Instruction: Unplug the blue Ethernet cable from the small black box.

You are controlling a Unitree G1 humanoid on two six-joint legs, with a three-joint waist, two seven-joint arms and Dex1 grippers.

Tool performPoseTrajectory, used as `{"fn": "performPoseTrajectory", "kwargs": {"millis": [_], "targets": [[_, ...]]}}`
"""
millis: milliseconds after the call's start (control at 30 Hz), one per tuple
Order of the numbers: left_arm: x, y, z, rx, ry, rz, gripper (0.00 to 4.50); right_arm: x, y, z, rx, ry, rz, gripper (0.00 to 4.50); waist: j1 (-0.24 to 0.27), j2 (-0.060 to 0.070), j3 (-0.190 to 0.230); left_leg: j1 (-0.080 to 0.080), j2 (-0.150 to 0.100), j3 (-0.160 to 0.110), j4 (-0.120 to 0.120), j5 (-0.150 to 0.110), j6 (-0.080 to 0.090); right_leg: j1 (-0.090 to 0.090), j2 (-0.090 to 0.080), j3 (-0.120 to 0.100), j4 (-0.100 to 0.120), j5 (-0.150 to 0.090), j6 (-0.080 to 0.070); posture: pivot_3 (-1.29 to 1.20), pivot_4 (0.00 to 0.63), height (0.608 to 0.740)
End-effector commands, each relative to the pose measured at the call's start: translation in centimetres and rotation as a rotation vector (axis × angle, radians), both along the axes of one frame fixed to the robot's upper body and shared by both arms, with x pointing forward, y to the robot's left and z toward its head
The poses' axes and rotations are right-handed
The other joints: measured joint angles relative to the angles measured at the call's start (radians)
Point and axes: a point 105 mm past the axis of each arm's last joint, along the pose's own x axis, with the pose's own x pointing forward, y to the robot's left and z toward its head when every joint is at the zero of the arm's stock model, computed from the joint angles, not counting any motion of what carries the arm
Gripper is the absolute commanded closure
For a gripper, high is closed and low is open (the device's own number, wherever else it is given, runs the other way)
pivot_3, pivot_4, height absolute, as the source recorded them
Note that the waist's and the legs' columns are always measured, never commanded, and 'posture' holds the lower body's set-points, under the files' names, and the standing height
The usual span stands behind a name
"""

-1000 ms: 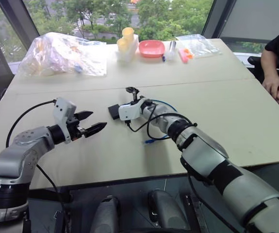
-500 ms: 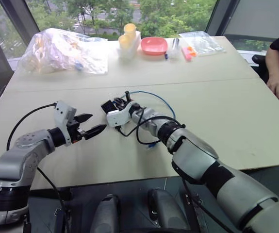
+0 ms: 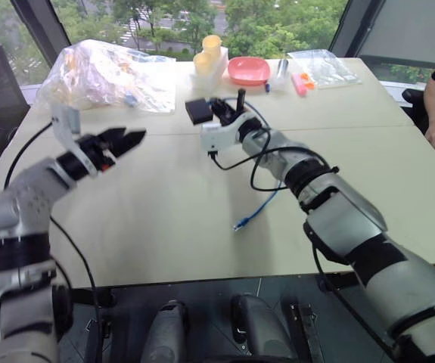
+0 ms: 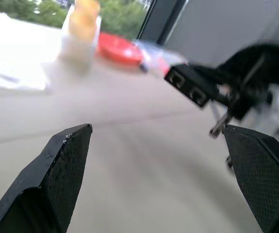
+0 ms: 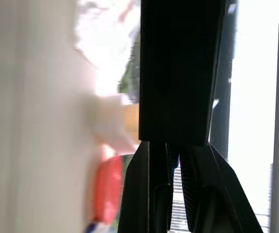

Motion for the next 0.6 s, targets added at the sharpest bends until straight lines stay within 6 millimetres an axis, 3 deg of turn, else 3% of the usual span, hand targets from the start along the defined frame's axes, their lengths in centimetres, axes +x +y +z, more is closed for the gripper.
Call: {"fn": "performPoseTrajectory", "kwargs": {"millis": [33,233,333,467,600], "targets": [[0.2,-2.0,1.3,-0.160,0.060,-0.203,0.00,-1.4,1.3,3.9,0.068,-0.143,0.091,4.41,-0.003,0.000,0.000,0.000,0.000,0.001,0.000,0.000,0.000,0.000,0.000,0.000,0.000,-0.001,0.001,0.00,0.150,0.740],[2.8,-4.2,2.4,-0.249,0.121,-0.284,0.00,-2.7,1.9,5.2,0.104,-0.224,0.138,4.41,-0.007,0.000,0.000,0.000,0.000,0.000,-0.001,0.000,0.000,0.000,-0.001,0.000,0.000,-0.001,0.003,0.00,0.150,0.740],[4.7,-5.5,4.2,-0.357,0.121,-0.271,0.00,-3.1,2.0,5.4,0.113,-0.243,0.144,4.41,0.004,0.000,0.000,-0.001,0.000,0.000,-0.001,0.000,0.000,0.000,0.000,0.000,0.001,-0.001,0.003,0.00,0.150,0.740],[5.0,-5.9,5.4,-0.415,0.109,-0.306,0.00,-3.2,2.1,4.9,0.108,-0.239,0.136,4.41,0.001,0.000,0.000,-0.001,-0.001,0.001,0.000,0.000,0.000,0.000,-0.001,0.000,0.000,-0.001,0.003,0.00,0.150,0.740],[4.8,-6.9,5.1,-0.376,0.110,-0.345,0.00,-3.4,2.3,4.3,0.102,-0.228,0.136,4.41,0.003,0.000,0.000,0.000,-0.001,0.001,-0.001,0.000,0.000,-0.001,-0.001,0.000,0.001,-0.001,0.003,0.00,0.150,0.740]]}}
